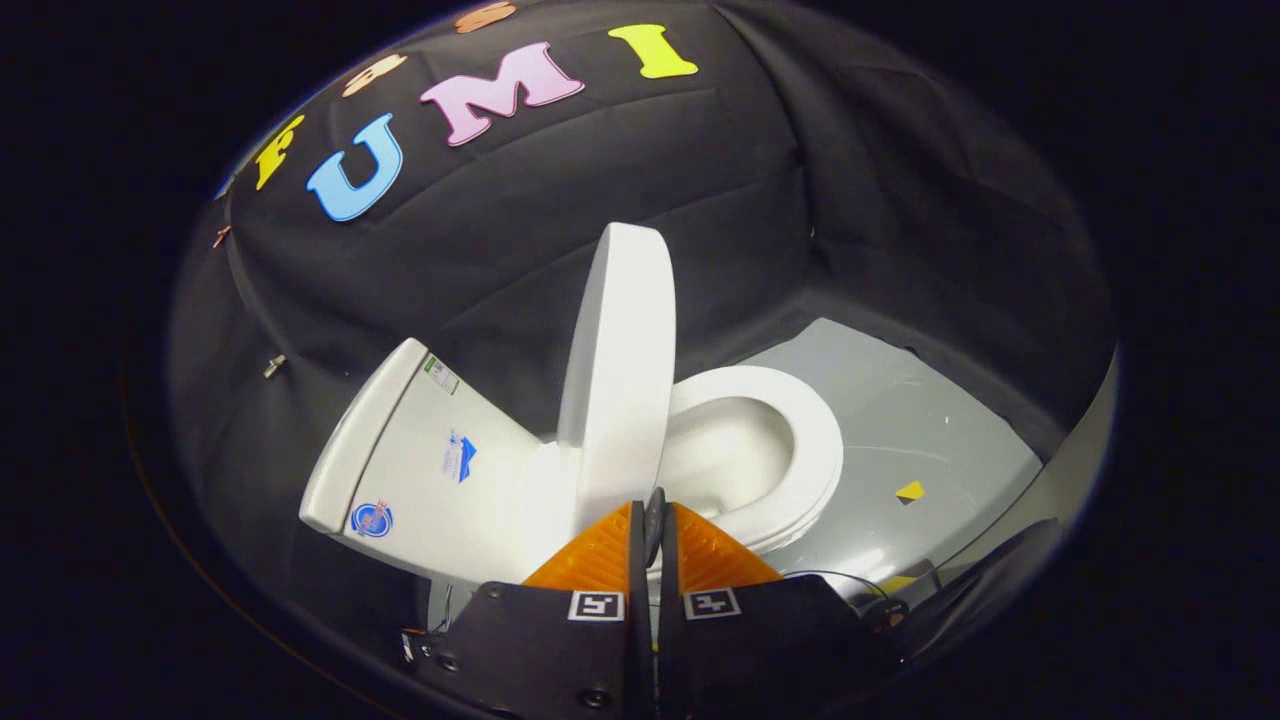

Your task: Open the toilet lid.

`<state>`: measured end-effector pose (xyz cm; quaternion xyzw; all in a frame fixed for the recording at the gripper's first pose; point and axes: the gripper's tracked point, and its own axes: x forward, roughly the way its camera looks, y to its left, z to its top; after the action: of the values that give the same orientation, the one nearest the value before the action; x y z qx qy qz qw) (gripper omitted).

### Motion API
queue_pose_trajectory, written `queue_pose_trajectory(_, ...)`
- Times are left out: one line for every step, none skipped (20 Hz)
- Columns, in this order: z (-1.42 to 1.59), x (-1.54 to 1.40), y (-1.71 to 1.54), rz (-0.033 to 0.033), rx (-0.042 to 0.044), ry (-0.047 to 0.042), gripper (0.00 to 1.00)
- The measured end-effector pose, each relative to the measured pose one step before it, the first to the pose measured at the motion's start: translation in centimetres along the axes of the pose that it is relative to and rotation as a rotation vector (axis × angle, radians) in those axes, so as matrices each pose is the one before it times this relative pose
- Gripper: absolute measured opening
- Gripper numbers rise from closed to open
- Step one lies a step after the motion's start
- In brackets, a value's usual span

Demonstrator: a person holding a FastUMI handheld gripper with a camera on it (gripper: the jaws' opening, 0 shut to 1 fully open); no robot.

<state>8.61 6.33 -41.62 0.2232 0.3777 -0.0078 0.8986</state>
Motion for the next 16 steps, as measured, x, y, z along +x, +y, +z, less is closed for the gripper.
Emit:
queue_pose_trajectory(0.07, -0.103, 0.67, -0.00411, -0.01303, -0.01002, 0.07)
queue_pose_trajectory(0.093, -0.174, 0.615, -0.00488, -0.01561, -0.0105, 0.07)
queue_pose_trajectory(0.013, -0.127, 0.704, -0.00676, -0.01747, -0.01056, 0.07)
queue_pose_trajectory(0.123, -0.169, 0.688, -0.00733, -0.02101, -0.01356, 0.07)
queue_pose_trajectory(-0.051, -0.161, 0.768, -0.00619, -0.02516, -0.01147, 0.07)
queue_pose_trajectory(0.182, -0.244, 0.797, -0.0035, -0.02383, -0.01198, 0.07)
queue_pose_trajectory(0.024, -0.217, 0.988, -0.0017, -0.02059, -0.01074, 0.07)
queue_pose_trajectory(0.072, -0.203, 0.891, -0.00204, -0.02231, -0.00776, 0.07)
queue_pose_trajectory(0.035, -0.121, 0.898, -0.00351, -0.02174, -0.00874, 0.07)
queue_pose_trajectory(0.17, -0.184, 0.846, -0.0009, -0.01576, -0.01058, 0.07)
queue_pose_trajectory(0.096, -0.266, 1.035, 0.00348, -0.01598, -0.01108, 0.07)
queue_pose_trajectory(0.072, -0.133, 1.073, 0.00717, -0.01617, -0.01062, 0.08)
queue_pose_trajectory(-0.028, -0.134, 1.124, 0.00784, -0.01643, -0.0098, 0.08)
queue_pose_trajectory(0.096, -0.109, 1.036, 0.00969, -0.01873, -0.00844, 0.08)
queue_pose_trajectory(0.032, -0.097, 1.01, 0.00728, -0.01611, -0.00814, 0.09)
queue_pose_trajectory(0.057, 0.003, 0.913, 0.00634, -0.01672, -0.00678, 0.09)
